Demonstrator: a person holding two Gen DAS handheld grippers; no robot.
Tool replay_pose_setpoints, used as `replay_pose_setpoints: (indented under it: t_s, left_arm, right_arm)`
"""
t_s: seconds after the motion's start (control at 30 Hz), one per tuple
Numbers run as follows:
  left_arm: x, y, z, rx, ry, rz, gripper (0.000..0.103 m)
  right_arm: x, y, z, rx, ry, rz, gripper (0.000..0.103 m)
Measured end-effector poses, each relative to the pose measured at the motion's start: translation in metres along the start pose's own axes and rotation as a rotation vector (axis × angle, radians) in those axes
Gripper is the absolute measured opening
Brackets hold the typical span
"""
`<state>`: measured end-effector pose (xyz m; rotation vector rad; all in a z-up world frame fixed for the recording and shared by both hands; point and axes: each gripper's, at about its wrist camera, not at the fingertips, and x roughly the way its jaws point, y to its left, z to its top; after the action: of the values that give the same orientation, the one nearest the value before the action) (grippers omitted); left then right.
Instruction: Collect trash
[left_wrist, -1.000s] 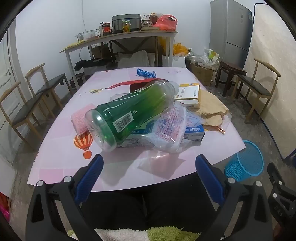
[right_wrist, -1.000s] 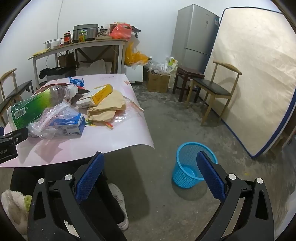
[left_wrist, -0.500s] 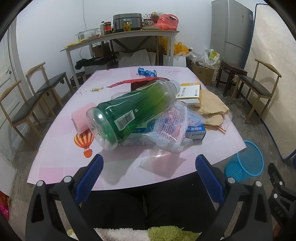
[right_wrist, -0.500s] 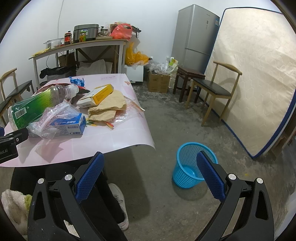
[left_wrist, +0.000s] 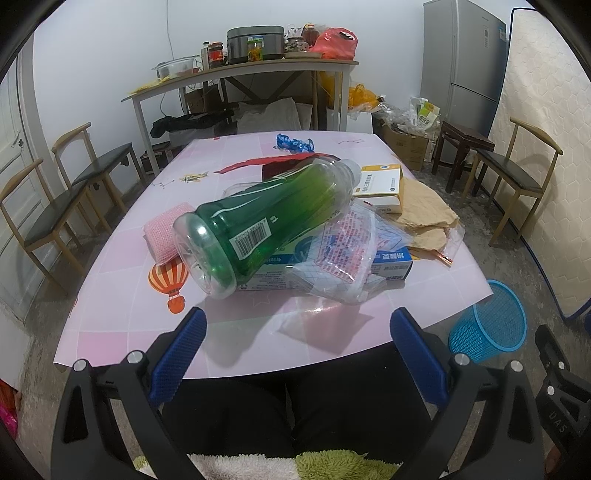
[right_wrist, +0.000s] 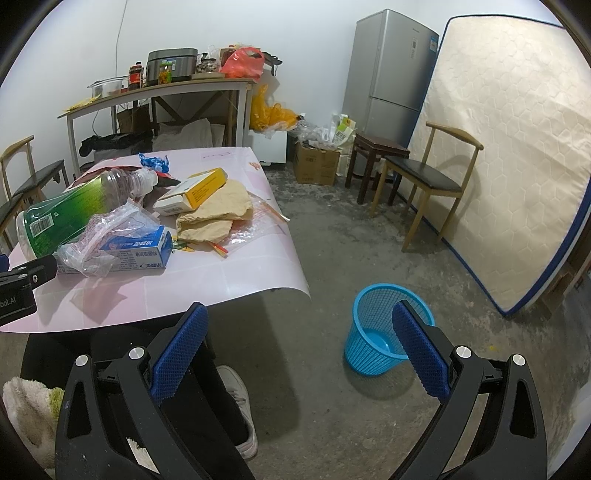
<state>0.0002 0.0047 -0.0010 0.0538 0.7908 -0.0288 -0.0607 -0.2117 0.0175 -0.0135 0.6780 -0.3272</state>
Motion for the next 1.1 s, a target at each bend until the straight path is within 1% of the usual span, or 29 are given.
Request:
replay_pose_setpoints:
  t_s: [1.1]
  left_arm:
    - [0.0030,0.0002,-0.0040,-0.004,0.006,-0.002,0.097]
  right_arm:
    - [-0.0003,0.0029,-0.0038,0.000,-0.001,0.000,0.096]
